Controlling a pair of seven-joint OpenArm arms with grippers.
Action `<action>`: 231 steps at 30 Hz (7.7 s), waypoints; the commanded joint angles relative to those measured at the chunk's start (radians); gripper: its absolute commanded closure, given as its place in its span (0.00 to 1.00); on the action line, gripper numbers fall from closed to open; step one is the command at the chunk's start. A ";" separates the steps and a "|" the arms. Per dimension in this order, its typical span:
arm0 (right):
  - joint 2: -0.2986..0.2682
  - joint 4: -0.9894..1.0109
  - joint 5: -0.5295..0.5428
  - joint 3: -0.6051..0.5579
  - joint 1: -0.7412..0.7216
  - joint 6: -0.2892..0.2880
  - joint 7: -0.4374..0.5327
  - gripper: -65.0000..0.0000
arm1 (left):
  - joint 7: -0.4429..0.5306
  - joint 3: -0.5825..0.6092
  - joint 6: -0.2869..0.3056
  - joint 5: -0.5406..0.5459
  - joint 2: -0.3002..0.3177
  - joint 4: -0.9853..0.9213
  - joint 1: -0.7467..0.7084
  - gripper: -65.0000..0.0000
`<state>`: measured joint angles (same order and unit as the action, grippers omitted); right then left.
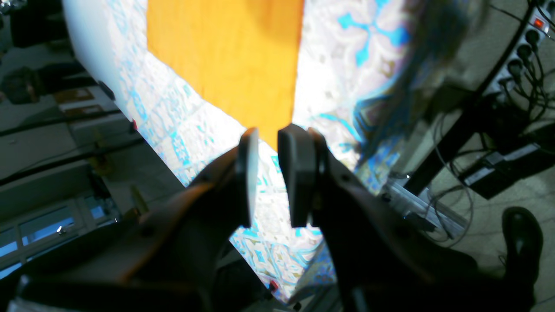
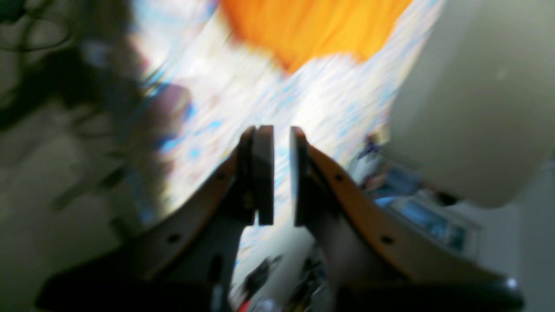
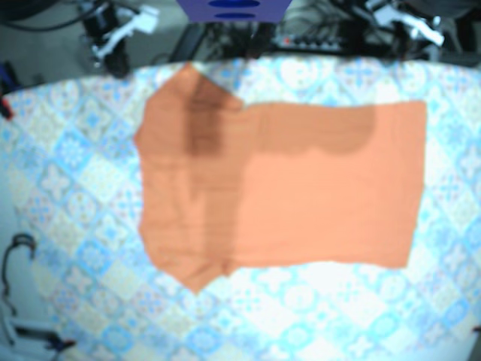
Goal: Fold the T-shirt properly
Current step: 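Move both grippers down toward the shirt's shoulder edge, then grasp the shoulder corner of the orange shirt with the right gripper, then grasp the opposite shoulder corner of the shirt with the left gripper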
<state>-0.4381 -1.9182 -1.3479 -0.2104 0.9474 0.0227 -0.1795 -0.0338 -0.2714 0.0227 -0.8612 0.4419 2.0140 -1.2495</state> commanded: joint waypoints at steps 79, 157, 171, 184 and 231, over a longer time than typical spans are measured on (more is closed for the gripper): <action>-0.006 0.343 0.015 -0.323 -0.359 -0.086 0.031 0.61 | -0.110 0.136 0.116 -0.071 0.065 0.011 0.158 0.81; -0.001 0.323 0.080 -0.404 -0.485 -0.093 -0.022 0.96 | -0.179 0.134 0.116 -0.056 0.024 0.008 0.201 0.81; -0.001 0.277 0.081 -0.398 -0.485 -0.094 -0.021 0.96 | -0.268 0.137 0.119 0.079 0.073 -0.135 0.314 0.81; -0.001 0.277 0.081 -0.398 -0.485 -0.094 -0.022 0.96 | -0.266 0.139 0.122 0.127 0.116 -0.333 0.416 0.45; 0.006 0.277 0.075 -0.396 -0.443 -0.094 -0.024 0.96 | -0.266 0.197 0.158 0.211 0.160 -0.574 0.680 0.45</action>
<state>-0.4271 -1.6234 -1.2713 -0.6094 0.5018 -0.0864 -0.2058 -0.3031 -0.0681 0.1883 -0.6498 0.5842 1.4311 -0.5648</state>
